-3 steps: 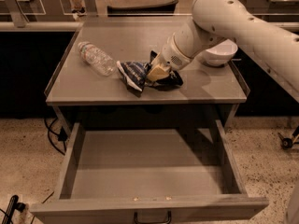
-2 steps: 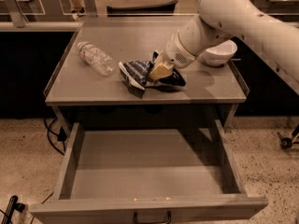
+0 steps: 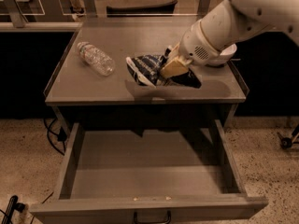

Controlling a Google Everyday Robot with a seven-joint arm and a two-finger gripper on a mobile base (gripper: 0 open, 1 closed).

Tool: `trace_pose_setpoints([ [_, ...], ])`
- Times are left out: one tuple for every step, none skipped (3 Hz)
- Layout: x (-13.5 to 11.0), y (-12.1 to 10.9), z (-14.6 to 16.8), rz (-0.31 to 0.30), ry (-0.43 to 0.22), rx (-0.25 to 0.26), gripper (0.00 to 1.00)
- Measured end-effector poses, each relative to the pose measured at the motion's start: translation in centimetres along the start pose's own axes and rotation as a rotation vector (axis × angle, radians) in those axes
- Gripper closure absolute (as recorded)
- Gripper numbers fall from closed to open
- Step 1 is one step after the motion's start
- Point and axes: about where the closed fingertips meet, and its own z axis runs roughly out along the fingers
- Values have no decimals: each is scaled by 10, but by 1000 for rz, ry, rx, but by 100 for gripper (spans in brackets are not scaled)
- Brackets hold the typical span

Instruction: Place blue chip bag into top drawer

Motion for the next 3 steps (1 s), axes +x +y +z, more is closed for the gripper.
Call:
trace_pose_setpoints([
  [6,42,-35,76,-3,23,100],
  [11,46,-33,75,2,13,100],
  [21,77,-30,85,-39,1,100],
])
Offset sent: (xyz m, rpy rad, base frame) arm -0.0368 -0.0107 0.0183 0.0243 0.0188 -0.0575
